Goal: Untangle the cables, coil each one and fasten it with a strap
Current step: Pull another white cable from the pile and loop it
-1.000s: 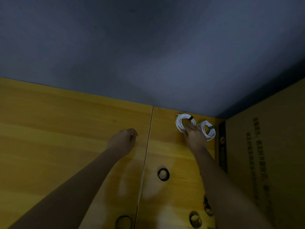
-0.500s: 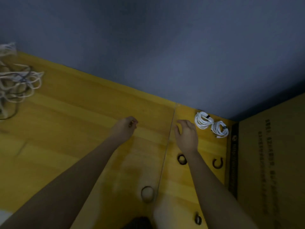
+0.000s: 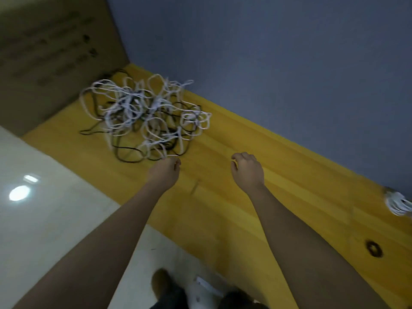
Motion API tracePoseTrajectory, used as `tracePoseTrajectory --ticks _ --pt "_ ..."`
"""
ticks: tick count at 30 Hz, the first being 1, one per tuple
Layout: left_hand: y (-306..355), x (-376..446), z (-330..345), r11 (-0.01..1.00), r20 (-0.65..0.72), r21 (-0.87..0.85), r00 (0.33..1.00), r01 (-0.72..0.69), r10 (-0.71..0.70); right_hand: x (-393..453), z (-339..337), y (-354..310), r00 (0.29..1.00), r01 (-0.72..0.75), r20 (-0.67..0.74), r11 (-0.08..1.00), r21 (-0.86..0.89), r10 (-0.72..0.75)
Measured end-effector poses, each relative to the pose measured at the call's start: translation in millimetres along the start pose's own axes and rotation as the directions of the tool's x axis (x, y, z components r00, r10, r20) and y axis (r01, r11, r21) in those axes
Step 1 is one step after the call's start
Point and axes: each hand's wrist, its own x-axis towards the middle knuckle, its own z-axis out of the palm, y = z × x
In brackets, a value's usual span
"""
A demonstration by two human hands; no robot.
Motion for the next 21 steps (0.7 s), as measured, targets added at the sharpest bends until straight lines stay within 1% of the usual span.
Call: tracePoseTrajectory --ticks 3,5,7,10,12,15,21 --pt "-69.0 -0.1 -40.5 0.994 -0.029 0.102 0.999 0.037 -0.034 28.9 13.8 -70.2 0.995 0.092 0.04 0.994 -0.051 -0.09" --pt "-105.3 4.4 -64.4 0.987 -0.038 0.136 0.996 0.086 -0.081 47.2 22.1 -109.6 0.99 0.127 0.063 0.99 -0.065 -0.123" --pt "-135.8 14.1 -85.8 0.981 -0.054 0.149 0.992 0.125 -0.118 67.1 30.1 -145.9 0.987 0.15 0.067 0.987 -0.061 -0.146" --pt "-173.7 36.0 -116.6 0.982 -0.061 0.118 0.988 0.146 -0.14 102.5 40.5 -195.3 0.983 0.181 0.054 0.982 -0.057 -0.178" --pt "-194.5 56.3 -135.2 0.982 -0.077 0.119 0.988 0.145 -0.137 130.4 49.2 -221.9 0.979 0.199 0.053 0.978 -0.063 -0.196" --pt "-221.2 91.9 -160.3 0.979 -0.1 0.144 0.987 0.143 -0.129 179.6 63.4 -255.8 0.979 0.198 0.051 0.98 -0.021 -0.196" --pt "-282.9 180.2 -196.3 0.98 -0.073 0.13 0.987 0.149 -0.14 277.9 90.6 -311.6 0.979 0.194 0.048 0.98 0.043 -0.196"
